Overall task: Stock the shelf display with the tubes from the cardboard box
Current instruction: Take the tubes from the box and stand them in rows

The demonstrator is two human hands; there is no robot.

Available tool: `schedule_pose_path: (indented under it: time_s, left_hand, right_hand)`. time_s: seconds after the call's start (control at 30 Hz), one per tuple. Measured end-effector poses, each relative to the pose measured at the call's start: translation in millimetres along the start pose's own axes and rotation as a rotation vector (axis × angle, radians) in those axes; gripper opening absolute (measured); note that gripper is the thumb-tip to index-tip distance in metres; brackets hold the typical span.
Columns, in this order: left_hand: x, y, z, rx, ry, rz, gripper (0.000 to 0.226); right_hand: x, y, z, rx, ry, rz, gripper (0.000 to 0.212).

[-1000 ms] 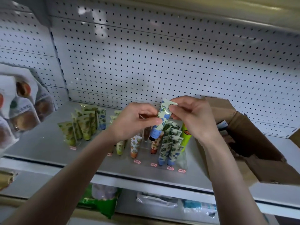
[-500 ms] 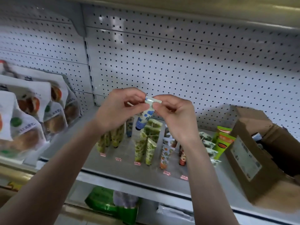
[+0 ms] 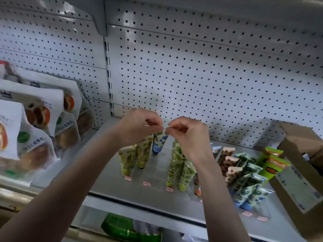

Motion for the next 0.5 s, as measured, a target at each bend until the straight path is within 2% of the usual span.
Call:
schedule_pose_path:
  time_s: [0.2, 0.3, 0.4, 0.5]
  left_hand:
    - [-5.8, -10.0, -13.7, 0.002, -0.081, -0.043, 0.008]
    - [-10.8, -15.6, -22.2, 0.028, -0.144, -0.064, 0.003]
    - [-14.3, -22.7, -29.6, 0.036, -0.184, -0.065, 0.014]
    - [-17.0, -29.1, -31.6, 0.036, -0.182, -0.038, 0.007]
  right_hand:
    - [-11.4, -7.6, 8.6, 0.003, 0.107, -0.055, 0.007]
    - [-16.0, -10.6, 14.3, 0.038, 0.166, -0.051, 0.01]
    - [-19.9, -15.0, 20.3, 0.036, 0.208, -0.037, 0.011]
    - [-21.5, -18.8, 25.3, 0.03, 0.28, -0.035, 0.01]
Point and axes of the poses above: each hand's wrist, its own y-axis away from the middle knuckle, its own x-axis out of the back of the hand, z = x × y, the point moved 4 cm from there along -y, towards the middle knuckle, and after that the axes turned 6 degrees about x, right-handed, at the moved point
